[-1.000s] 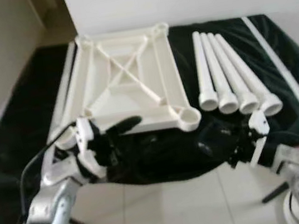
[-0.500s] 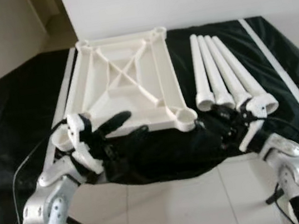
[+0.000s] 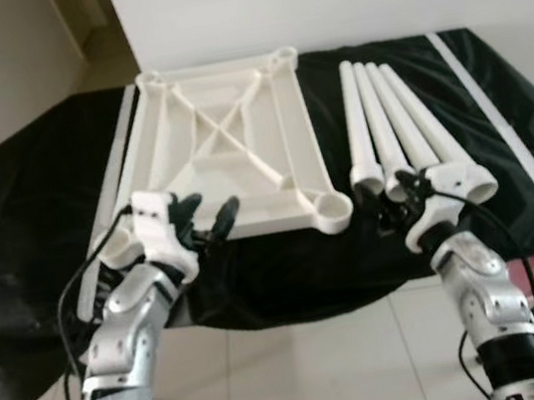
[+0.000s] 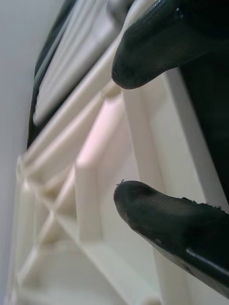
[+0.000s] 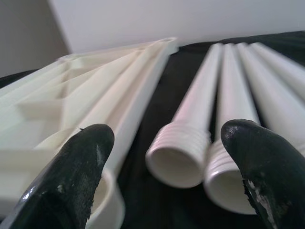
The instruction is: Building children table
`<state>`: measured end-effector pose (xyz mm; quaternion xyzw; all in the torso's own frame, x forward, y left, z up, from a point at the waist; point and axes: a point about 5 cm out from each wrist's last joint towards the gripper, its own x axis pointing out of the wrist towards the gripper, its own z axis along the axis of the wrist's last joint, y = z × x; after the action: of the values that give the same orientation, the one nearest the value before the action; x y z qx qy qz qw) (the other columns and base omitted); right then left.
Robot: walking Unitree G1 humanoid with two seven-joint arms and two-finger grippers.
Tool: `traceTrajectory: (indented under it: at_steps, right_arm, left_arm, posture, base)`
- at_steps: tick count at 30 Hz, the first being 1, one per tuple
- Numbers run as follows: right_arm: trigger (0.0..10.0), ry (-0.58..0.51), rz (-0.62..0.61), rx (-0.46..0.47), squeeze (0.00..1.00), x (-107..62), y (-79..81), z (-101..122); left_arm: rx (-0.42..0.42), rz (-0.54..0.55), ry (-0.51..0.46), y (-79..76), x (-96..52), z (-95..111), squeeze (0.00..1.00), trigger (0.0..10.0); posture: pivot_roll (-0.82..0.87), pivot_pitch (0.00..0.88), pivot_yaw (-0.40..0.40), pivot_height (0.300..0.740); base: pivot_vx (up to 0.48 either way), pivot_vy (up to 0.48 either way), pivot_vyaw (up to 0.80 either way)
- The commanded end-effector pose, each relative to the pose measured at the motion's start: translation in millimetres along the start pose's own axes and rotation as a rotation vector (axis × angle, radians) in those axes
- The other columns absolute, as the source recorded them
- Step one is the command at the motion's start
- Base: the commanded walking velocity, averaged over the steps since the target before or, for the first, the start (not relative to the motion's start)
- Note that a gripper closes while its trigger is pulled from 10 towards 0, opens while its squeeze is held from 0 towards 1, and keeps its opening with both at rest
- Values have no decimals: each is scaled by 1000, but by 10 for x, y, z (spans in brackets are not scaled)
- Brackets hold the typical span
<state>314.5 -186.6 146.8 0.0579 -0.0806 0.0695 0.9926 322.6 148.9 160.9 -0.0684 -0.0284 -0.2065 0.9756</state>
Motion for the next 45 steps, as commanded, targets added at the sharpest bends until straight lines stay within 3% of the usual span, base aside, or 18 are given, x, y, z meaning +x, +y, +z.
traceTrajectory:
  at_steps: [1,3,4,5,10,14,17,20,21,22,23,26,28,35,45]
  right_arm:
    - [10000,-7,-34,-6,0,2,-16,-8]
    - [10000,-10,-40,-8,0,4,-14,-6]
    - [10000,-19,-32,-36,0,10,55,-46]
    - [10000,-19,-32,-36,0,10,55,-46]
    - [10000,-41,-44,-82,0,10,229,-103]
    - [10000,-60,-43,-67,0,39,316,-115]
    - [10000,-78,-98,-68,0,101,291,-95]
    - [10000,-87,-126,-64,0,140,276,-80]
    - [10000,-95,-135,-58,0,163,273,-54]
    - [10000,-95,-135,-58,0,163,273,-54]
    - [10000,-114,-145,-57,0,191,280,-7]
    - [10000,-141,-149,-85,0,194,297,37]
    - [10000,-158,-158,-129,0,155,290,56]
    - [10000,-142,-219,-183,0,32,265,-50]
    - [10000,-154,-215,-186,0,13,212,-30]
  left_arm:
    - [4,88,-4,83,10,-5,0,10000]
    - [2,103,-4,92,16,-9,0,10000]
    - [56,158,5,81,22,-71,0,10000]
    - [56,158,5,81,22,-71,0,10000]
    - [3,243,-25,87,17,-107,0,10000]
    - [102,342,-66,129,89,-38,0,10000]
    - [160,369,-88,153,133,26,0,10000]
    - [130,357,-134,142,156,89,0,10000]
    - [60,316,-148,123,190,127,0,10000]
    - [60,316,-148,123,190,127,0,10000]
    - [35,241,-181,90,235,204,0,10000]
    - [95,209,-186,89,265,224,0,10000]
    - [83,157,-161,79,297,191,0,10000]
    - [-16,203,-86,59,296,-14,0,10000]
    - [22,204,-130,-86,292,-50,0,10000]
  posture:
    - [-14,30,47,740]
    - [-14,30,47,740]
    - [4,9,48,740]
    - [4,9,48,740]
    - [9,0,58,740]
    - [19,0,71,740]
    - [26,0,88,740]
    - [21,0,98,740]
    - [8,5,107,740]
    - [8,5,107,740]
    - [-3,18,108,740]
    - [-12,26,109,740]
    - [-13,27,107,740]
    - [-42,31,113,740]
    - [-44,10,97,740]
  base:
    - [0,0,0]
    - [0,0,0]
    - [0,0,0]
    - [0,0,0]
    - [0,0,0]
    - [0,0,0]
    - [0,0,0]
    - [0,0,0]
    - [0,0,0]
    - [0,0,0]
    - [0,0,0]
    - [0,0,0]
    - [0,0,0]
    - [0,0,0]
    - [0,0,0]
